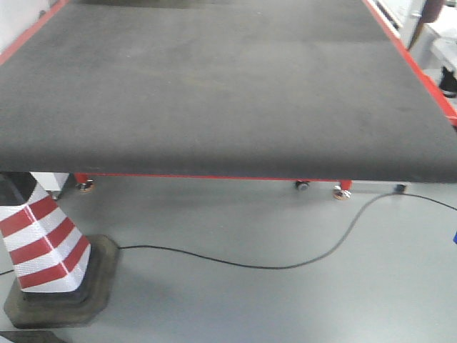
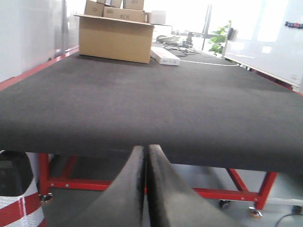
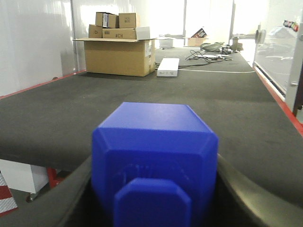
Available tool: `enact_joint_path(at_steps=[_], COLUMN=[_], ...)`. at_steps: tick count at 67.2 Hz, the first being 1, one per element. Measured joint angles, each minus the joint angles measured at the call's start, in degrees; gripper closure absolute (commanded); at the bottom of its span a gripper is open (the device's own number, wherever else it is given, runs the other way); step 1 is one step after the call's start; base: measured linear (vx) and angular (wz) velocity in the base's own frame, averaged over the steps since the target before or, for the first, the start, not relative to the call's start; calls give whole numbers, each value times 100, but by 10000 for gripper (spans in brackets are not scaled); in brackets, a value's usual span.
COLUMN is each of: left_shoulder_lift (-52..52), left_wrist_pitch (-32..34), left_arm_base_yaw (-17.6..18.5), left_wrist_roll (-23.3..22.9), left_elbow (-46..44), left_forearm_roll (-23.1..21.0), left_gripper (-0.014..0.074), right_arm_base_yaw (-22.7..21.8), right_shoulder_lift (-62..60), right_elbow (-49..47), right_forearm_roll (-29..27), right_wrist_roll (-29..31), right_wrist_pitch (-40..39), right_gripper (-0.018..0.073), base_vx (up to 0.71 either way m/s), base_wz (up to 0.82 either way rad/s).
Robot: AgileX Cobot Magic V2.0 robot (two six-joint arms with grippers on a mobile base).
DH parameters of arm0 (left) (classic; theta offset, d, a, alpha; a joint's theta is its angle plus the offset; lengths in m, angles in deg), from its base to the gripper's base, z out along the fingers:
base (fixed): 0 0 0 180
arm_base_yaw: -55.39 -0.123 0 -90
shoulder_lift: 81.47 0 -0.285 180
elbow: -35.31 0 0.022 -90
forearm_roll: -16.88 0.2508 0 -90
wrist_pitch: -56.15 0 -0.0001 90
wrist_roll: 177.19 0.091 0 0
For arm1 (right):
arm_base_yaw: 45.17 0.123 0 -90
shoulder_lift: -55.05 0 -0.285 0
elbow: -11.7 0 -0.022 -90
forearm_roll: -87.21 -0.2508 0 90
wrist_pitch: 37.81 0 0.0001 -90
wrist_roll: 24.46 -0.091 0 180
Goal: Pour parts from conveyor to right shelf
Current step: 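Drive away from the conveyor holding the block in the right gripper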
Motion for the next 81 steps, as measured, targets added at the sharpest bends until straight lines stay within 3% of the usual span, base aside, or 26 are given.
enact_joint_path(at_steps=[81], left_shoulder_lift=[0], left_wrist_pitch=[0], left_arm_base_yaw=[0], left_wrist_roll=[0], left_elbow=[0], left_forearm_roll=[0], left_gripper=[603], right_arm_base_yaw=[0], right_shoulder_lift=[0], right_elbow=[0], right_forearm_roll=[0], right_wrist_roll=[0], right_wrist_pitch=[-2], right_gripper=[564], base_vx=[-22], base_wz=[-78])
